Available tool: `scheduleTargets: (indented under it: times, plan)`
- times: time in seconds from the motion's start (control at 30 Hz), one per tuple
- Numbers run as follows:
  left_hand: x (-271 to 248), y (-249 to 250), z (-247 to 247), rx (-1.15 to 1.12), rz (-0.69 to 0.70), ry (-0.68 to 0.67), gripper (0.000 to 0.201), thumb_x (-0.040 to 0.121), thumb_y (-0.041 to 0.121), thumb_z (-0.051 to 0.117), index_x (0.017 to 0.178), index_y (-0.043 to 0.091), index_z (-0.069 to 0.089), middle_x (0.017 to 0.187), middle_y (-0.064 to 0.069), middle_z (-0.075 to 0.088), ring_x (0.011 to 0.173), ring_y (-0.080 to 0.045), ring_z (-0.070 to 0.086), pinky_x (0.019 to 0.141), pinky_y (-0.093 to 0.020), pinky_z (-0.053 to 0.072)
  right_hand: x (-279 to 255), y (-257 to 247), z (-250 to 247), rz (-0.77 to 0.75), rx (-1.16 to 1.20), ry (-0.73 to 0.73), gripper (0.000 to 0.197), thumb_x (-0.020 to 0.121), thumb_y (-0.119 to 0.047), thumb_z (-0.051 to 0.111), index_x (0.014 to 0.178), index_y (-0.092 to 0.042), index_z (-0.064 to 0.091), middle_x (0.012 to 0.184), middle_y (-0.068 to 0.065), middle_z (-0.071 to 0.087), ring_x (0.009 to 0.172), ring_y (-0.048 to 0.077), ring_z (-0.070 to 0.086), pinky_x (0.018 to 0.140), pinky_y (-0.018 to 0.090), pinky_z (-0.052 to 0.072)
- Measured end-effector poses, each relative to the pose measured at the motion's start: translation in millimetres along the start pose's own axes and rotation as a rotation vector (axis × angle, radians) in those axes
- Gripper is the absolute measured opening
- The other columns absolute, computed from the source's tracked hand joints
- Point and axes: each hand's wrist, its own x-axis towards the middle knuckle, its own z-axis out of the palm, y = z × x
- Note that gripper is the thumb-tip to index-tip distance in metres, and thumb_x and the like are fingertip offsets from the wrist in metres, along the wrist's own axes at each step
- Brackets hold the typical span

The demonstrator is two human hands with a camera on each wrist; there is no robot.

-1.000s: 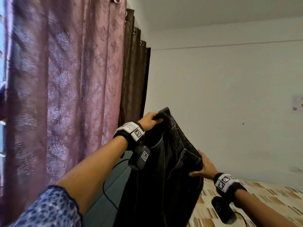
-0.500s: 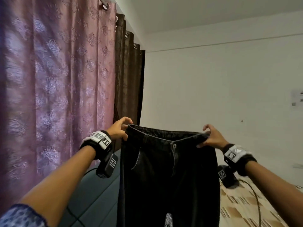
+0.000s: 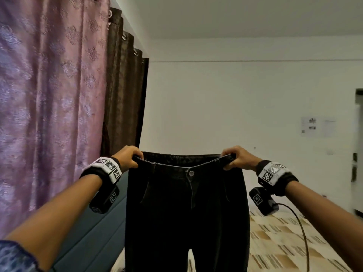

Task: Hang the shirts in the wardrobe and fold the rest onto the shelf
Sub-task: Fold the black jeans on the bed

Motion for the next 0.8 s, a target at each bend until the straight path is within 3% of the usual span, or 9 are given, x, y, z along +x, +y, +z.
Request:
scheduleTargets:
  times: [0.1,0.23,0.33,0.4,0.47,0.57,0.63,0.7,0.8]
  plan:
    - [11.3,3.5,1.6,0.047,0.042,0.063,0.027,0.066,-0.009,0.067,0.090,0.000,0.072,0.096,-0.011,0.065,0.089,-0.025,0.062,0.082,-0.029,0.048,-9.4,10.6,-13.9,0.049,-0.140,-0.083,0.028,0.066,-0.008,0.084,0.060,-0.023,0.061,0.050,-0.012,0.050,0.047,-0.002,0.045,0.052,0.016,0.034]
    - [21.2,12.8,2.6,0.193,0.060,0.036,0.026,0.076,-0.003,0.062,0.100,0.002,0.071,0.102,-0.014,0.065,0.092,-0.030,0.063,0.081,-0.032,0.049,-18.1,31.6,-37.7,0.075,-0.206,0.076,0.043,0.063,-0.035,0.086,0.053,-0.006,0.054,0.047,-0.001,0.042,0.044,0.008,0.038,0.047,0.023,0.030]
    - [17.9,19.8,5.2,0.191,0.001,-0.034,0.031,0.079,0.005,0.061,0.109,0.004,0.067,0.106,-0.012,0.065,0.089,-0.024,0.060,0.079,-0.026,0.045,-23.9,42.9,-42.9,0.056,-0.190,0.177,0.051,0.063,-0.038,0.083,0.061,0.006,0.058,0.052,0.015,0.048,0.048,0.016,0.043,0.049,0.028,0.034]
    - [12.5,22.7,6.5,0.141,-0.068,-0.124,0.043,0.076,0.025,0.065,0.114,0.006,0.064,0.103,-0.010,0.065,0.085,-0.018,0.058,0.077,-0.026,0.046,-26.3,46.2,-38.4,0.049,-0.165,0.221,0.043,0.064,-0.030,0.084,0.063,0.005,0.061,0.056,0.020,0.054,0.048,0.016,0.046,0.050,0.030,0.038]
    - [6.9,23.1,8.5,0.103,-0.085,-0.162,0.053,0.066,0.050,0.066,0.100,0.010,0.066,0.083,-0.005,0.064,0.072,-0.014,0.057,0.069,-0.026,0.045,-26.0,45.2,-33.8,0.049,-0.120,0.263,0.032,0.065,-0.023,0.085,0.061,0.000,0.063,0.053,0.012,0.054,0.043,0.011,0.048,0.047,0.028,0.041]
    - [0.6,16.0,14.3,0.012,-0.044,-0.004,0.064,0.052,0.070,0.064,0.068,0.008,0.061,0.061,-0.008,0.059,0.058,-0.016,0.053,0.059,-0.031,0.042,-24.6,36.4,-31.0,0.045,-0.023,0.317,0.021,0.067,-0.011,0.084,0.062,-0.008,0.063,0.052,0.003,0.056,0.039,0.003,0.053,0.041,0.017,0.044]
    - [-2.4,10.7,18.2,-0.133,-0.015,0.098,0.056,0.051,0.062,0.069,0.069,0.010,0.062,0.064,-0.006,0.061,0.061,-0.017,0.056,0.061,-0.033,0.044,-23.7,28.1,-32.5,0.037,0.072,0.343,0.020,0.067,-0.003,0.082,0.064,-0.009,0.063,0.050,-0.004,0.058,0.040,0.002,0.054,0.041,0.014,0.044]
    - [-2.9,10.0,18.0,-0.333,-0.031,0.155,0.035,0.062,0.031,0.082,0.080,0.015,0.056,0.073,-0.002,0.059,0.063,-0.004,0.057,0.064,-0.023,0.047,-23.9,17.0,-35.6,0.033,0.122,0.358,0.019,0.067,0.001,0.081,0.066,-0.006,0.063,0.047,-0.008,0.058,0.041,0.002,0.052,0.041,0.014,0.043]
    - [0.7,8.1,11.4,-0.596,-0.095,0.146,0.043,0.075,-0.011,0.069,0.099,0.019,0.049,0.088,0.000,0.059,0.067,0.009,0.061,0.061,-0.008,0.048,-28.9,2.2,-38.7,0.030,0.169,0.361,0.018,0.067,-0.001,0.082,0.071,-0.001,0.064,0.053,0.001,0.059,0.042,0.004,0.050,0.041,0.016,0.040]
